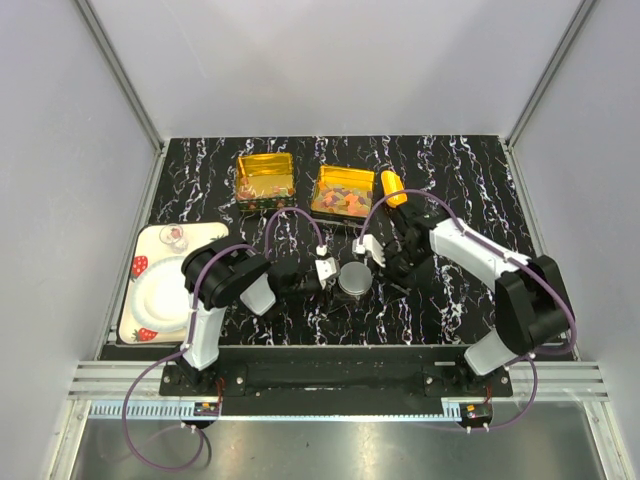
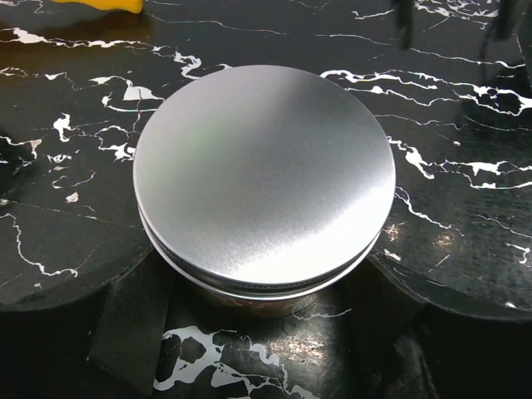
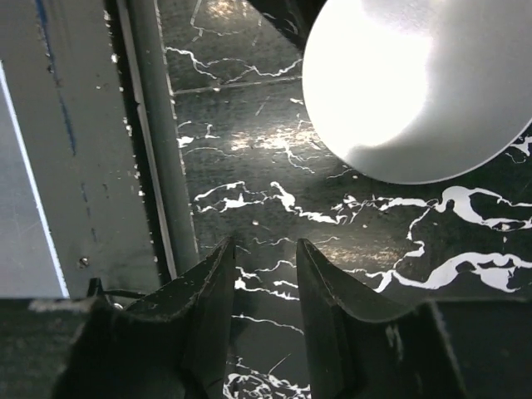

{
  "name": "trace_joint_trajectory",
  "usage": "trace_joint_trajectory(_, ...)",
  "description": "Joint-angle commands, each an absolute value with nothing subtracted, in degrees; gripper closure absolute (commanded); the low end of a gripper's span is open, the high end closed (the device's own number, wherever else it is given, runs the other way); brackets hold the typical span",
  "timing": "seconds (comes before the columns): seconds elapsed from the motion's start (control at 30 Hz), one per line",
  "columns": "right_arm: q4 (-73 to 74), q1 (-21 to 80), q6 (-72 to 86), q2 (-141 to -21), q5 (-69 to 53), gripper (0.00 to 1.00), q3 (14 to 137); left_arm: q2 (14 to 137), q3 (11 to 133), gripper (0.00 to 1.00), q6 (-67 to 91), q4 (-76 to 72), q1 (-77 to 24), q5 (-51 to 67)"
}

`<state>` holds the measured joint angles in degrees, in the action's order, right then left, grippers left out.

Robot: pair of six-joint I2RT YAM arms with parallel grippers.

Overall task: Pack the candies
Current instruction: Screw the bottle lid onto the packing bottle.

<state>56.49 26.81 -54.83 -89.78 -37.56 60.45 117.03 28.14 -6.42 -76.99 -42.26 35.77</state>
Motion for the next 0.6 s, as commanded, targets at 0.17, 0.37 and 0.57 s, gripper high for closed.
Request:
trace_joint_trajectory(0.17, 55.73, 27.07, -50.98, -77.79, -37.8, 0.51, 59.33, 115.93, 27.69, 0.46, -9.84, -90.97, -41.84, 30.06)
trace_joint_trajectory(0.37, 52.56, 26.72, -48.96, -67.87, -32.62, 0.26, 57.83, 115.4, 26.37, 0.01, -9.67, -91.32, -41.92, 30.06)
trace_joint_trajectory(0.57, 51.59, 25.67, -46.58, -62.06, -29.8, 0.0, 58.71, 110.84, 25.23, 0.01, -7.38, -85.09, -41.84, 33.91)
